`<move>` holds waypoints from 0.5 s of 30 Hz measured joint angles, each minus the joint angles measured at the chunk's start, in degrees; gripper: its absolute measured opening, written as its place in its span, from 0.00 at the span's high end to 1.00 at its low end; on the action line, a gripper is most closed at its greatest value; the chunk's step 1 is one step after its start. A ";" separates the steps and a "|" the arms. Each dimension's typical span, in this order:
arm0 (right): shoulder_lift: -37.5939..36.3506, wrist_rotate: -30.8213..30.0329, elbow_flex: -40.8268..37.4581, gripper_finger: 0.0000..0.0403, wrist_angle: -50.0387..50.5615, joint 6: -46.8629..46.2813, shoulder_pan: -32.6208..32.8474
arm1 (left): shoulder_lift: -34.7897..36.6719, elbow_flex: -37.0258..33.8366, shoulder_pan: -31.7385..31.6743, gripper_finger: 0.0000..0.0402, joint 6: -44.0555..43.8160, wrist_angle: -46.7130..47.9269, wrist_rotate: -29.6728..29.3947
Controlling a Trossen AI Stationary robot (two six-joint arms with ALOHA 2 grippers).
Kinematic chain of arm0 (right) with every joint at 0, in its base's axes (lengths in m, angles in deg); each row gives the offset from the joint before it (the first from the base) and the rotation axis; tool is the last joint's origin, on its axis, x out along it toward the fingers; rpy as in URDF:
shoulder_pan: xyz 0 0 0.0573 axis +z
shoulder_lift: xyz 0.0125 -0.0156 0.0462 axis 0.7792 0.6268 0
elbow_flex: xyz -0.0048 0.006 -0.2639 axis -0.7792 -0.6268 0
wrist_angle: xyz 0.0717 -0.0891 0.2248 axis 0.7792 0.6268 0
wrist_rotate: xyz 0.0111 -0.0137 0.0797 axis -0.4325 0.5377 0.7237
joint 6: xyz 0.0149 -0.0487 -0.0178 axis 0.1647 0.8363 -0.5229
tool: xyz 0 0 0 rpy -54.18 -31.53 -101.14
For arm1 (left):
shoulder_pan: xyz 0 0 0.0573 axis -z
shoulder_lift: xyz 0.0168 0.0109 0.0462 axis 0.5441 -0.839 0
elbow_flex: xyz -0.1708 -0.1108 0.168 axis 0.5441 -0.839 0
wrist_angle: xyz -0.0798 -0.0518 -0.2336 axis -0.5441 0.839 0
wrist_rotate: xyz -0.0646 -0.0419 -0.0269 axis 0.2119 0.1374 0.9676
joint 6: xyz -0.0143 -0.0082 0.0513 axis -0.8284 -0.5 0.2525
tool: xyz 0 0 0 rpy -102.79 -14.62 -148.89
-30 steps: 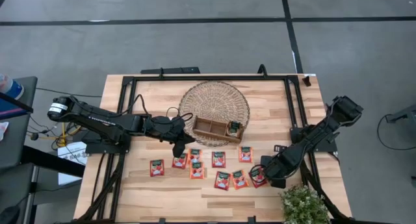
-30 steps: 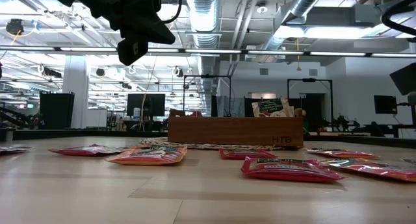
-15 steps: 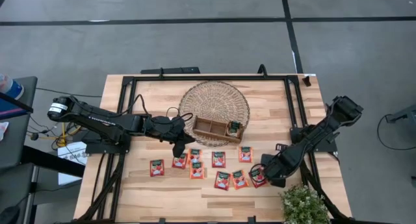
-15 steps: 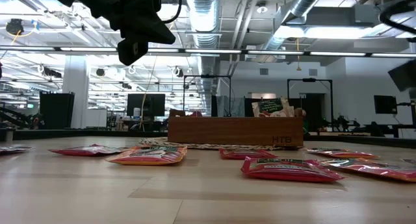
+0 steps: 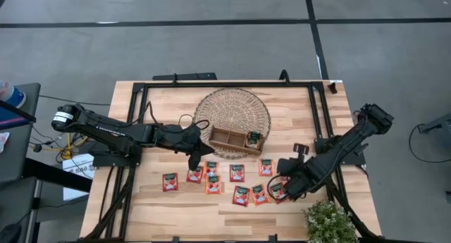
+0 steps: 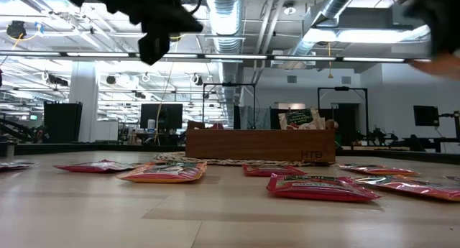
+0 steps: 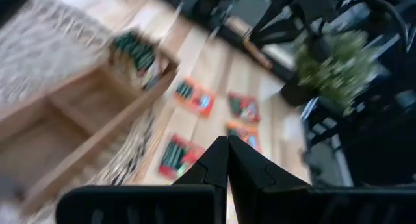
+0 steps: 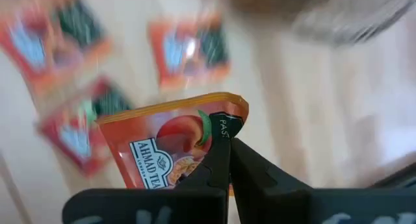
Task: Pick & Place Tea
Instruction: Put the orange tea bag into the middle section of the wooden organizer
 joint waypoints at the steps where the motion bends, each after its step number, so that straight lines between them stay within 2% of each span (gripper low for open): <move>1: 0.04 -2.43 1.75 1.00 0.57 0.05 -0.57 | 0.00 0.00 0.00 1.00 0.00 -1.76 0.02; 6: 0.36 -13.00 9.14 1.00 0.29 5.43 -5.32 | 0.00 0.00 -0.02 1.00 -0.50 -11.44 0.95; 10: 2.17 -20.35 14.39 1.00 -0.82 12.96 -10.04 | 0.00 0.02 -0.02 1.00 -3.60 -15.65 1.05; 15: 6.81 -24.60 20.14 1.00 -5.31 26.10 -15.32 | 0.02 0.02 -0.44 1.00 -6.63 -16.97 0.88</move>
